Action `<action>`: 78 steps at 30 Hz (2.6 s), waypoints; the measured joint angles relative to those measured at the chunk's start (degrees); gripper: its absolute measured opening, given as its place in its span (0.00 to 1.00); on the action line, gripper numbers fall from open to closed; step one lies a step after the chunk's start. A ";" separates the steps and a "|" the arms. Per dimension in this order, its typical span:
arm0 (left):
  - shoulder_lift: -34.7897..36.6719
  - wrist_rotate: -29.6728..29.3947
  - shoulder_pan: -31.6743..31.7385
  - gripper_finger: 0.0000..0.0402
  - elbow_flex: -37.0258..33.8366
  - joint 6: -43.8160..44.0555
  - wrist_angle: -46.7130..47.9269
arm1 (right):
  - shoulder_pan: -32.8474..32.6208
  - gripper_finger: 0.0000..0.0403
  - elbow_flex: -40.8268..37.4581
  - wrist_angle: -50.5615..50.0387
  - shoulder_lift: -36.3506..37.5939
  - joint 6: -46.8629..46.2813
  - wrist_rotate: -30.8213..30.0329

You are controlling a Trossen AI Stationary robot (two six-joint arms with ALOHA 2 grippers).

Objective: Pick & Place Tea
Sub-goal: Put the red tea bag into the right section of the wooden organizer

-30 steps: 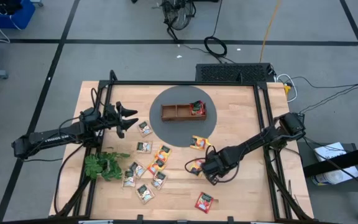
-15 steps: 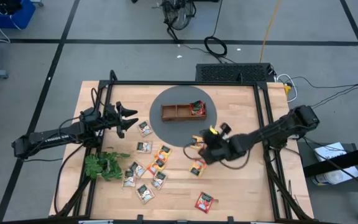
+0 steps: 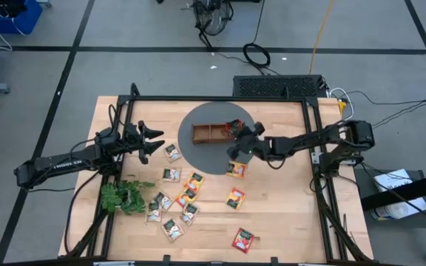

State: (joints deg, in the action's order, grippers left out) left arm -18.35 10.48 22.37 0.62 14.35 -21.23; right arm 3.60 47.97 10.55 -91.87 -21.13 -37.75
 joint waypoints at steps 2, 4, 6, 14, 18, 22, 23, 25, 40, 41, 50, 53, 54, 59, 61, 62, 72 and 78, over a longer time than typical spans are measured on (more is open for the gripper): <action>0.00 0.00 0.00 0.53 0.00 0.00 -0.01 | 1.32 0.00 -0.82 3.99 0.08 0.34 3.19; 0.00 -0.02 0.00 0.53 0.00 0.00 -0.02 | 2.31 0.00 -1.41 5.98 0.13 0.80 5.07; -0.02 0.00 0.00 0.53 0.00 0.00 0.00 | 2.95 0.00 -1.83 5.79 0.06 0.84 4.97; -0.01 0.00 -0.01 0.53 0.01 0.00 -0.02 | 4.76 0.00 -2.03 8.70 -4.00 1.31 7.90; -0.01 0.00 -0.02 0.53 0.02 0.00 0.00 | 5.51 0.00 -2.01 10.12 -6.35 1.54 7.79; 0.00 0.00 -0.02 0.53 0.00 0.00 0.00 | 5.62 0.00 -2.01 10.55 -6.41 2.70 7.35; 0.00 0.00 -0.02 0.53 0.01 0.00 -0.01 | 5.54 0.00 -2.01 10.37 -6.23 2.82 6.50; 0.00 -0.02 -0.01 0.53 0.01 0.00 -0.02 | 5.13 0.00 -2.01 10.27 -5.93 3.43 4.31; 0.00 -0.02 -0.02 0.53 0.00 0.00 -0.02 | 4.96 0.06 -2.01 7.59 -5.88 1.34 0.26; 0.00 -0.02 0.00 0.53 0.00 0.00 -0.02 | 4.97 0.08 -2.01 7.61 -5.88 1.27 0.26; 0.00 -0.02 -0.02 0.53 0.02 0.00 -0.01 | 6.01 0.21 -2.01 7.63 -5.88 -0.74 -0.11; -0.01 -0.02 -0.01 0.53 0.02 0.00 -0.01 | 6.07 0.25 -2.01 7.96 -5.88 -0.73 -0.10; 0.00 -0.02 -0.02 0.53 0.00 0.00 -0.02 | 6.07 0.27 -2.01 8.24 -5.88 -0.74 -0.09; -0.01 -0.02 0.00 0.53 0.00 0.00 -0.02 | 5.84 0.31 -2.01 10.39 -5.88 -0.47 0.08; 0.00 -0.01 -0.01 0.53 0.01 0.00 -0.02 | 5.35 0.31 -1.99 11.86 -5.88 -0.02 0.10; -0.01 -0.02 -0.01 0.53 0.00 0.00 -0.02 | 5.05 0.31 -1.99 12.39 -5.88 0.60 0.10; -0.01 -0.01 -0.01 0.53 0.01 0.00 -0.02 | 4.55 0.28 -1.97 15.89 -5.88 6.64 -2.63; -0.02 0.00 0.00 0.53 0.00 0.00 -0.02 | 5.03 0.27 -1.91 15.20 -5.86 11.11 13.21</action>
State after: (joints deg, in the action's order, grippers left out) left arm -18.37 10.48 22.37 0.62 14.35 -21.26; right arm 8.63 46.05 25.75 -97.73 -10.03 -24.54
